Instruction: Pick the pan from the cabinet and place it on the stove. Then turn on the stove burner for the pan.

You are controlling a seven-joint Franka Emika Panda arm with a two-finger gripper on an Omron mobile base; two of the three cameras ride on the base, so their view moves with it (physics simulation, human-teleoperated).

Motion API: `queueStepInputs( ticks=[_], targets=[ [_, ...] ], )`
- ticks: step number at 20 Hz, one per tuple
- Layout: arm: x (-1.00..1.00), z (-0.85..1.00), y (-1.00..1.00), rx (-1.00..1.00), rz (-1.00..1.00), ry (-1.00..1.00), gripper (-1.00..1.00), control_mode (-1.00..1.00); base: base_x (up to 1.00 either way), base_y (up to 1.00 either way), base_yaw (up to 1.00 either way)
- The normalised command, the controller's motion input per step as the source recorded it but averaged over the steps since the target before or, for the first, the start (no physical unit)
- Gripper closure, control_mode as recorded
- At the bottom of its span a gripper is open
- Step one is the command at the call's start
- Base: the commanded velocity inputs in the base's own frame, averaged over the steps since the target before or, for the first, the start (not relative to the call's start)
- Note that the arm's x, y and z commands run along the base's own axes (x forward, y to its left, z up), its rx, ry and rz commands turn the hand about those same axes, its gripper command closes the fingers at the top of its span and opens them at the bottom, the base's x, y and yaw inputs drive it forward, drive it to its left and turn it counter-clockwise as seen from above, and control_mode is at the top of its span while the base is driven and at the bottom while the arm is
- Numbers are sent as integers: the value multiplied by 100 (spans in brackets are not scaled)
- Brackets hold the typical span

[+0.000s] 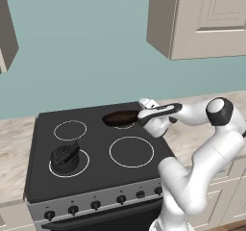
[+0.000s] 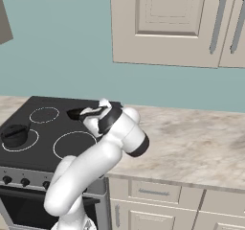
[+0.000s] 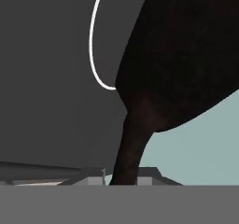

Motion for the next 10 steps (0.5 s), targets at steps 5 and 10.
queueStepInputs(
  ticks=[5, 10],
  targets=[
    [25, -14, 0, -6, 0, 0, 100, -100, 0, 0, 0],
    [18, -20, 0, -7, 0, 0, 100, -100, 0, 0, 0]
  ],
)
